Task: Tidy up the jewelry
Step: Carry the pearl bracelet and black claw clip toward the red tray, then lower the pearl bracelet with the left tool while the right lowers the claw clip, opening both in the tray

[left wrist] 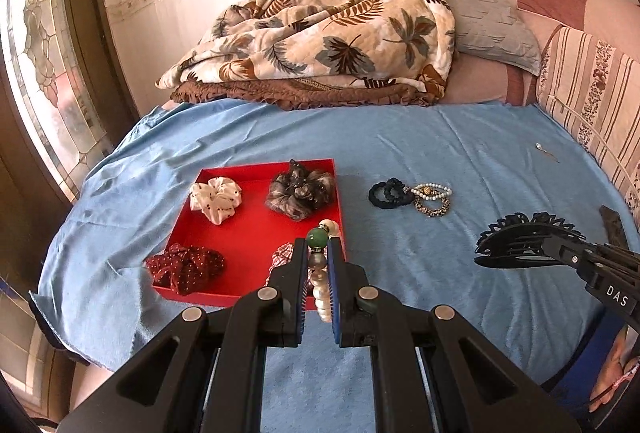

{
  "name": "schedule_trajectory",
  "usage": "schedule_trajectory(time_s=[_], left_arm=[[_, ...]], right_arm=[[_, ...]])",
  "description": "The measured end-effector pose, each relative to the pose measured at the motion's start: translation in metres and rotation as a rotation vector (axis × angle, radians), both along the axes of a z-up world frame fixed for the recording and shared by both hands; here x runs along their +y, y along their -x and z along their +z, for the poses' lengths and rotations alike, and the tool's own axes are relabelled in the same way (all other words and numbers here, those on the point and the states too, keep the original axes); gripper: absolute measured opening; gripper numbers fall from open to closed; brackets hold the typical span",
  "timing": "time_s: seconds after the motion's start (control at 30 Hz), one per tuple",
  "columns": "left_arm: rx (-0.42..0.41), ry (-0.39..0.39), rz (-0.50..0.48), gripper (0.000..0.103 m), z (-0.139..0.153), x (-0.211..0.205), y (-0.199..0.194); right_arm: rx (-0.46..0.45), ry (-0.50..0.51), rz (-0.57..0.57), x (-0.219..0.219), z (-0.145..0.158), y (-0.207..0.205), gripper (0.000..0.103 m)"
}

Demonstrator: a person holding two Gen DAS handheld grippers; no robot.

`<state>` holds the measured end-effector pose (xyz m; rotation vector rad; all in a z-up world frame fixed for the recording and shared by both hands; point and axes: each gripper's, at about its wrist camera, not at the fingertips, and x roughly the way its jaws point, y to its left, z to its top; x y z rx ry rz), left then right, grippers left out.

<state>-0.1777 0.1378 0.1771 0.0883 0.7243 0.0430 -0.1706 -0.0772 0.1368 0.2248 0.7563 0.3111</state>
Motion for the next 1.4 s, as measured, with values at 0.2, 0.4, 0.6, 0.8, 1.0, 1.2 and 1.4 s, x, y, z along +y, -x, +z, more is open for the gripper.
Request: schedule_trajectory(time_s=[0.2, 0.4, 0.6, 0.8, 1.0, 1.2, 1.4], left_arm=[[0.010, 0.020, 0.022, 0.009, -0.003, 0.012, 0.000], [0.023, 0.052, 0.041, 0.009, -0.006, 0.025, -0.001], [0.035, 0.093, 0.056, 0.009, -0.009, 0.040, -0.005], [0.044, 0.153, 0.065, 0.009, -0.011, 0.066, -0.015], [0.044, 0.267, 0.101, 0.009, -0.010, 0.113, -0.040], [0.040, 0.376, 0.156, 0.009, -0.018, 0.159, -0.072], [0.040, 0.494, 0.156, 0.009, -0.037, 0.185, -0.102]], right_arm=[[-0.003, 0.019, 0.022, 0.014, 0.005, 0.000, 0.012], [-0.006, 0.040, 0.055, 0.031, 0.008, -0.003, 0.012], [-0.011, 0.072, 0.108, 0.056, 0.012, -0.011, 0.012], [-0.021, 0.096, 0.162, 0.084, 0.017, -0.023, 0.012], [-0.029, 0.117, 0.209, 0.114, 0.020, -0.045, 0.012], [-0.030, 0.111, 0.232, 0.140, 0.023, -0.076, 0.012], [-0.021, 0.085, 0.238, 0.167, 0.025, -0.115, 0.012]])
